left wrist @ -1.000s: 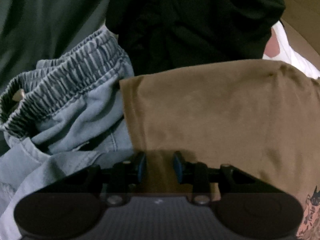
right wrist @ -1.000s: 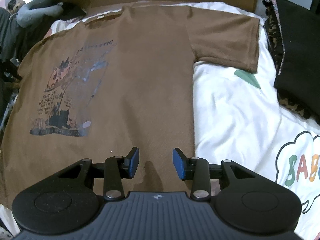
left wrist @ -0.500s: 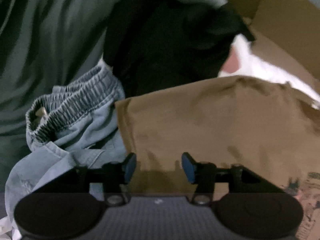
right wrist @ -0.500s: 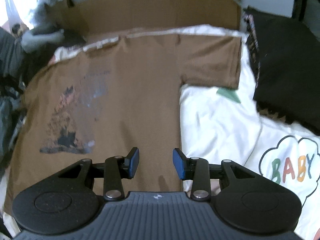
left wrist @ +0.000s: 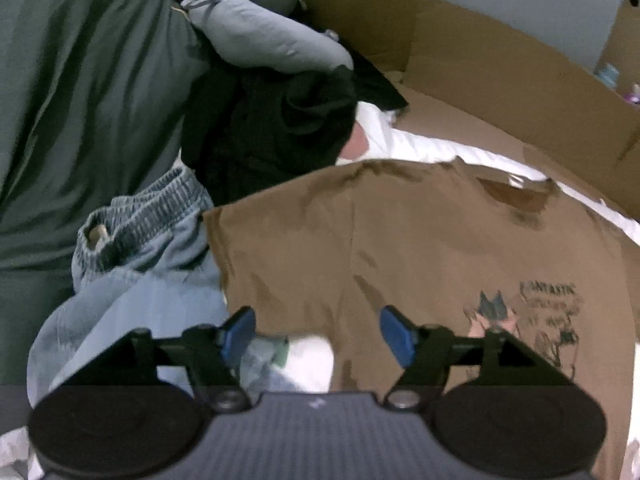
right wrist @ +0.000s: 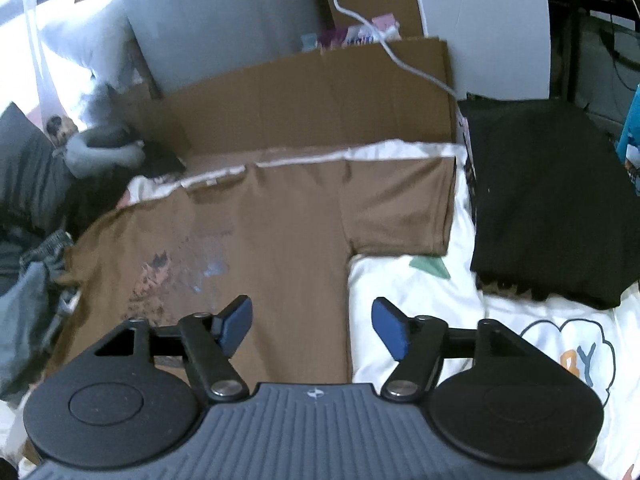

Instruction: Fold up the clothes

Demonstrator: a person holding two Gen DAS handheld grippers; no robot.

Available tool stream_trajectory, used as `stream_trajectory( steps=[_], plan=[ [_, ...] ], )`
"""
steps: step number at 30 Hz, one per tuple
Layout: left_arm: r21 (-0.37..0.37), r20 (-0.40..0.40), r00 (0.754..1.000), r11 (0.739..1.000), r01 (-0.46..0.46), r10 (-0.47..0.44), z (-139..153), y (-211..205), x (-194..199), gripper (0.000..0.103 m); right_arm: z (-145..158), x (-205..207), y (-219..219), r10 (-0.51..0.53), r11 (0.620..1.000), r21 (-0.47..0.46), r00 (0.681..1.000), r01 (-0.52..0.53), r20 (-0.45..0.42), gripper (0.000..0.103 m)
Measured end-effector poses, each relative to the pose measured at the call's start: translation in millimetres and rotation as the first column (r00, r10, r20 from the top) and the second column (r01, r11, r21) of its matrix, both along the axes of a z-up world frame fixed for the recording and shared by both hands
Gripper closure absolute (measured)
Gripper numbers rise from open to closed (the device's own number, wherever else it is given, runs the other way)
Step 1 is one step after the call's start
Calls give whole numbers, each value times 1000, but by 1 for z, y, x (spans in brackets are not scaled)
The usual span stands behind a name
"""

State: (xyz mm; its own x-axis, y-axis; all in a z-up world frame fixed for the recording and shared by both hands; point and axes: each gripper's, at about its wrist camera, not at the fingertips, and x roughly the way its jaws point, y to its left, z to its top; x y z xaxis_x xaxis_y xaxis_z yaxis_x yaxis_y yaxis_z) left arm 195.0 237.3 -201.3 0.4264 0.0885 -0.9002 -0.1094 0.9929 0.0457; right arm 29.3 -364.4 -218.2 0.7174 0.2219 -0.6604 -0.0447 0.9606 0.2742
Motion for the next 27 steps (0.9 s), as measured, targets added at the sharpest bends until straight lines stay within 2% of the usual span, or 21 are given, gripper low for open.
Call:
stream_trajectory(
  steps=[3,8,13,20,24,27],
  plan=[
    [-41,16,1000,999,-9,9,4,3,-24,31,5,-3,-2,6,1000,-1,1000,-6,17,27],
    [-113,50,999,994,-8,13,12,2,-57,26,8,-4,-5,5,1000,15,1000,-5,14,15],
    [-102,56,998,995,-4,10,24,0,-77,20,11,1,-5,68,997,37,997,-68,-25,14],
    [-93,20,1000,996,15,-13,36,7,-96,19,18,18,4,201,978,-25,971,-206,-127,14],
    [-86,-13,999,996,31,-32,42,6,-99,17,14,33,-1,141,988,-35,962,-153,-233,14],
    [-85,-33,997,994,63,-66,48,0,-94,17,12,42,-9,77,995,-37,958,-91,-275,14]
  ],
)
